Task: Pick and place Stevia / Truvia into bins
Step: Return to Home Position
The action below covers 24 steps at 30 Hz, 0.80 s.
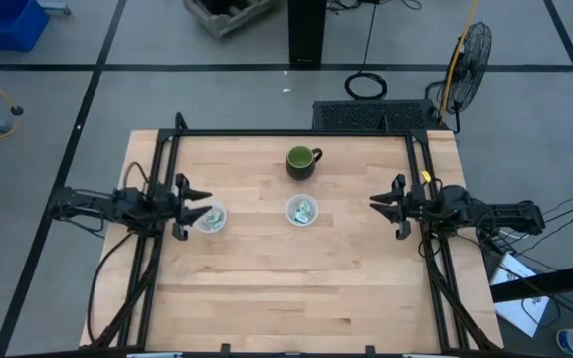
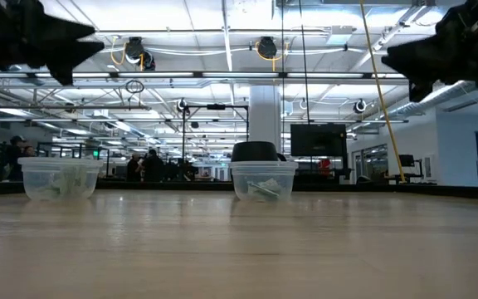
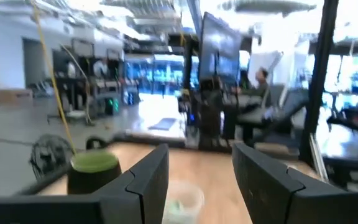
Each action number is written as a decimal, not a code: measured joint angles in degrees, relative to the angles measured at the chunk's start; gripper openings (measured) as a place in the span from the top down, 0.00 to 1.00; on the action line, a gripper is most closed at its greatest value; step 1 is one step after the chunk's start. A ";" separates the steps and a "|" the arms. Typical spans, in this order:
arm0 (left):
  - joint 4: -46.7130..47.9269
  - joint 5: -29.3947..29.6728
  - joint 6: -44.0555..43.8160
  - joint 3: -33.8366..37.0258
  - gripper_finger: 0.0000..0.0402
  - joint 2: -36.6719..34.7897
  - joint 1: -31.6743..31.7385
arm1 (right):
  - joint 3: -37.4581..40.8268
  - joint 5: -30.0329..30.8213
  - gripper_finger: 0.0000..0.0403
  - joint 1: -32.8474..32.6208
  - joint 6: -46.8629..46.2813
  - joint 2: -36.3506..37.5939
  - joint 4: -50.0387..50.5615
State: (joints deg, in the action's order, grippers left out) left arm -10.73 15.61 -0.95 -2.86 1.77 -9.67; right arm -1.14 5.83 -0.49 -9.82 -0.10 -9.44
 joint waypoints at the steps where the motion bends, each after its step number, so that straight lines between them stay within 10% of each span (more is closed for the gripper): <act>1: 0.34 -0.55 -0.19 0.78 0.54 0.04 0.00 | 0.00 -0.01 0.78 0.00 0.00 -0.05 1.28; 24: 7.17 0.42 -2.32 2.22 0.54 0.47 0.00 | 0.19 -0.14 0.78 0.00 0.17 -0.76 7.19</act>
State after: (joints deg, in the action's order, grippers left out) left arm -3.55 16.03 -3.27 -0.64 2.24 -9.67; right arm -0.95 5.69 -0.49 -9.65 -0.86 -2.25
